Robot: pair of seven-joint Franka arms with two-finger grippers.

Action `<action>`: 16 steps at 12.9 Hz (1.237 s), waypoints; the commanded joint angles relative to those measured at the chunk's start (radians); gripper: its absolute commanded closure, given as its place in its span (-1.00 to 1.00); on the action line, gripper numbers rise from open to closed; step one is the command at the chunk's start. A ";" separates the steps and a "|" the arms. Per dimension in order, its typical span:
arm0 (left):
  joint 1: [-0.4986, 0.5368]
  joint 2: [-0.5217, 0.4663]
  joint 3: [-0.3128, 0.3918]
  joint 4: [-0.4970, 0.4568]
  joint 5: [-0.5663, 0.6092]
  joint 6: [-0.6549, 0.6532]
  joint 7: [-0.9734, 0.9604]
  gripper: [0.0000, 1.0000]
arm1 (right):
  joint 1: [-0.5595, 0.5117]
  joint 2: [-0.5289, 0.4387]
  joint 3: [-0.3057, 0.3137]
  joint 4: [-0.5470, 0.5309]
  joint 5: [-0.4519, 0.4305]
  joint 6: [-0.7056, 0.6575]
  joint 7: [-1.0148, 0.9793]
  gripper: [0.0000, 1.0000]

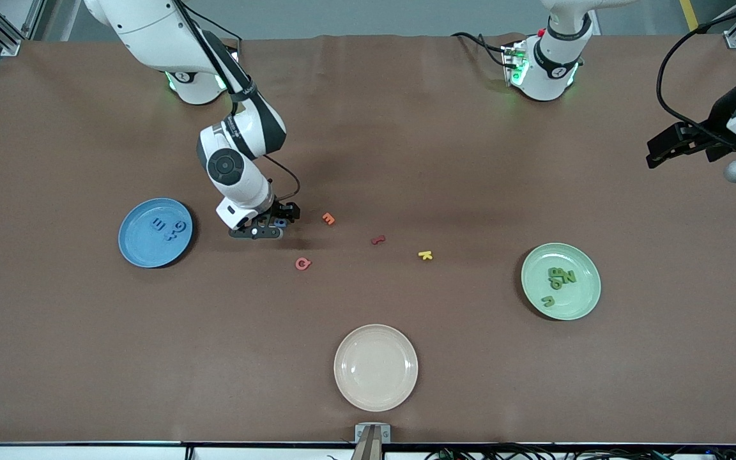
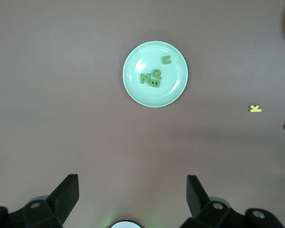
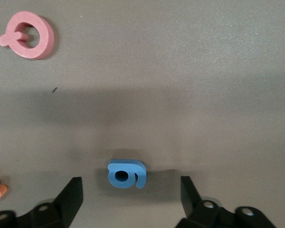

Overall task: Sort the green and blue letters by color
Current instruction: 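Move the right gripper to the blue 6 and grasp it, then carry the blue 6 to the blue plate and release it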

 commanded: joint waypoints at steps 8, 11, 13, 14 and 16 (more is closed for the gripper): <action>-0.125 -0.119 0.120 -0.167 -0.017 0.129 0.017 -1.00 | 0.034 0.043 -0.013 0.017 0.013 0.045 0.020 0.01; -0.131 -0.119 0.107 -0.154 -0.017 0.112 0.019 -1.00 | 0.034 0.043 -0.013 0.018 0.013 0.045 0.020 0.56; -0.128 -0.122 0.086 -0.148 -0.014 0.095 0.018 -1.00 | 0.029 0.041 -0.014 0.020 0.013 0.045 0.020 0.72; -0.130 -0.120 0.084 -0.141 -0.014 0.078 0.014 -1.00 | 0.023 0.041 -0.014 0.020 0.013 0.043 0.019 0.75; -0.122 -0.131 0.077 -0.141 -0.014 0.069 0.019 -1.00 | 0.000 0.028 -0.020 0.020 0.009 0.031 0.007 0.75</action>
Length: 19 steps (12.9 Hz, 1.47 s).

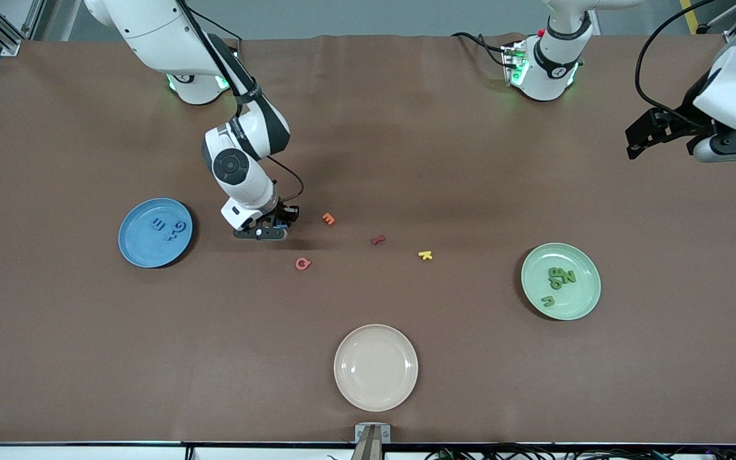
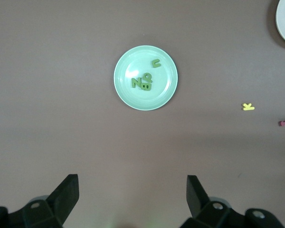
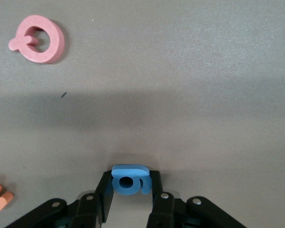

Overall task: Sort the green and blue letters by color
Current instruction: 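Carry the blue 6 to the blue plate and release it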

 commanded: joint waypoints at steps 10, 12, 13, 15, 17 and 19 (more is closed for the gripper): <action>0.008 -0.036 0.005 -0.011 -0.015 -0.047 0.018 -1.00 | -0.415 -0.153 -0.031 0.004 -0.024 -0.231 -0.625 0.75; 0.010 -0.040 0.005 -0.014 -0.013 -0.048 0.018 -1.00 | -0.497 -0.145 -0.031 0.006 -0.077 -0.223 -0.684 0.75; 0.013 -0.042 0.007 -0.014 -0.015 -0.057 0.018 -1.00 | -0.526 -0.145 -0.031 0.008 -0.096 -0.220 -0.704 0.75; 0.013 -0.042 0.007 -0.011 -0.013 -0.060 0.018 -1.00 | -0.573 -0.137 -0.029 0.009 -0.137 -0.202 -0.724 0.73; 0.024 -0.042 0.007 -0.011 -0.015 -0.060 0.018 -1.00 | -0.607 -0.116 -0.029 0.009 -0.165 -0.156 -0.724 0.73; 0.025 -0.040 0.005 -0.007 -0.016 -0.059 0.018 -1.00 | -0.626 -0.081 -0.029 0.021 -0.168 -0.128 -0.736 0.72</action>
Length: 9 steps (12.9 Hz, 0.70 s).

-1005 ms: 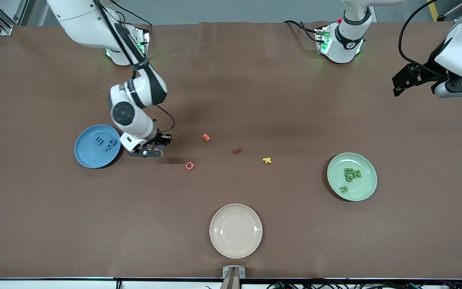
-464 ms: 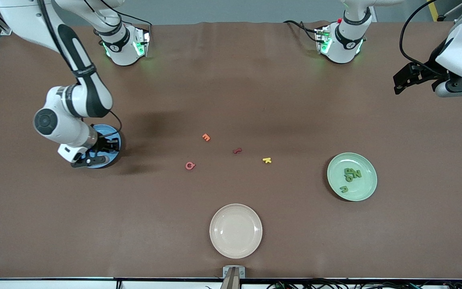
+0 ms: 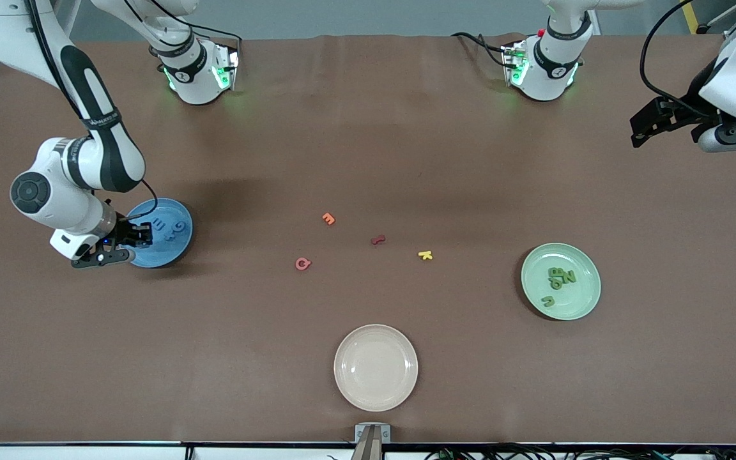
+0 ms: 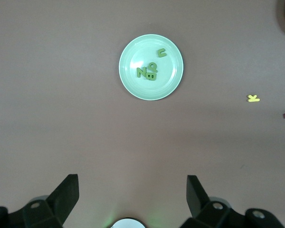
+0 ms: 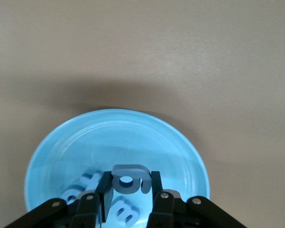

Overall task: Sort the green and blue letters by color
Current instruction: 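Carry the blue 6 to the blue plate and release it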

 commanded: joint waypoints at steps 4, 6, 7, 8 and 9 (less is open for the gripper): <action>0.012 -0.019 -0.001 -0.005 -0.016 -0.011 0.018 -1.00 | -0.041 0.047 0.019 0.018 -0.015 0.034 -0.028 0.66; 0.012 -0.019 -0.001 0.000 -0.015 -0.011 0.018 -1.00 | -0.039 0.047 0.019 0.018 -0.013 0.034 -0.028 0.19; 0.012 -0.017 -0.001 0.000 -0.015 -0.011 0.018 -1.00 | -0.038 0.046 0.019 0.018 -0.013 0.034 -0.028 -0.31; 0.010 -0.014 -0.001 0.000 -0.015 -0.009 0.018 -1.00 | -0.038 0.044 0.019 0.018 -0.013 0.031 -0.027 -0.68; 0.010 -0.011 -0.001 -0.002 -0.015 -0.009 0.018 -1.00 | -0.038 0.041 0.019 0.018 -0.013 0.031 -0.027 -0.91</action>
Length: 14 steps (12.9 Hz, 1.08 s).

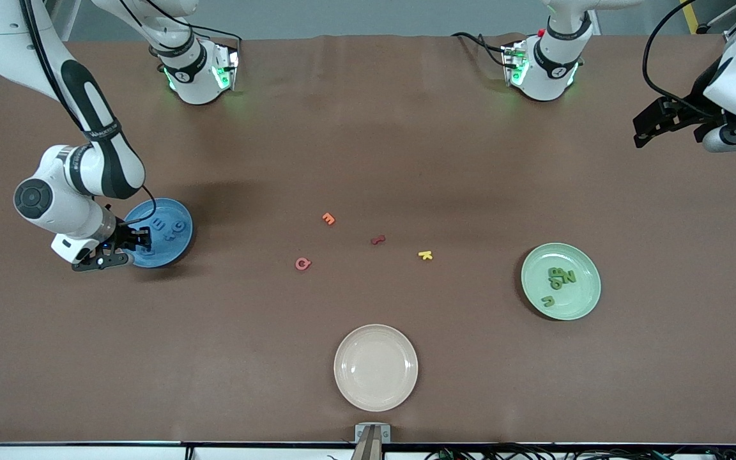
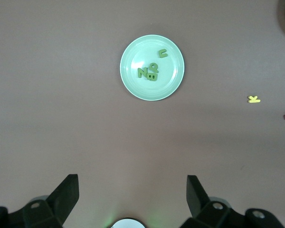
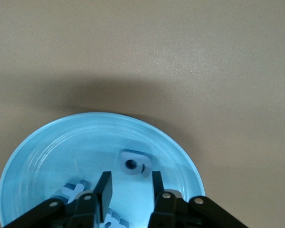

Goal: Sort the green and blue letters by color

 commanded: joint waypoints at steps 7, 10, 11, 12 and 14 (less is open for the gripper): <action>0.006 -0.005 -0.002 -0.004 -0.015 -0.003 0.017 -1.00 | -0.015 -0.223 0.022 0.054 0.000 -0.265 0.036 -0.98; 0.004 -0.003 -0.004 -0.007 -0.015 -0.002 0.017 -1.00 | 0.002 -0.271 0.025 0.205 0.002 -0.524 0.104 -0.98; 0.004 -0.003 -0.004 -0.007 -0.015 -0.002 0.017 -1.00 | 0.006 -0.272 0.028 0.265 0.005 -0.595 0.119 -0.98; 0.004 -0.003 -0.004 -0.007 -0.015 -0.003 0.017 -1.00 | 0.015 -0.272 0.028 0.328 0.005 -0.667 0.152 -0.97; 0.004 -0.003 -0.005 -0.009 -0.015 -0.003 0.017 -1.00 | 0.045 -0.272 0.030 0.463 0.005 -0.819 0.215 -0.97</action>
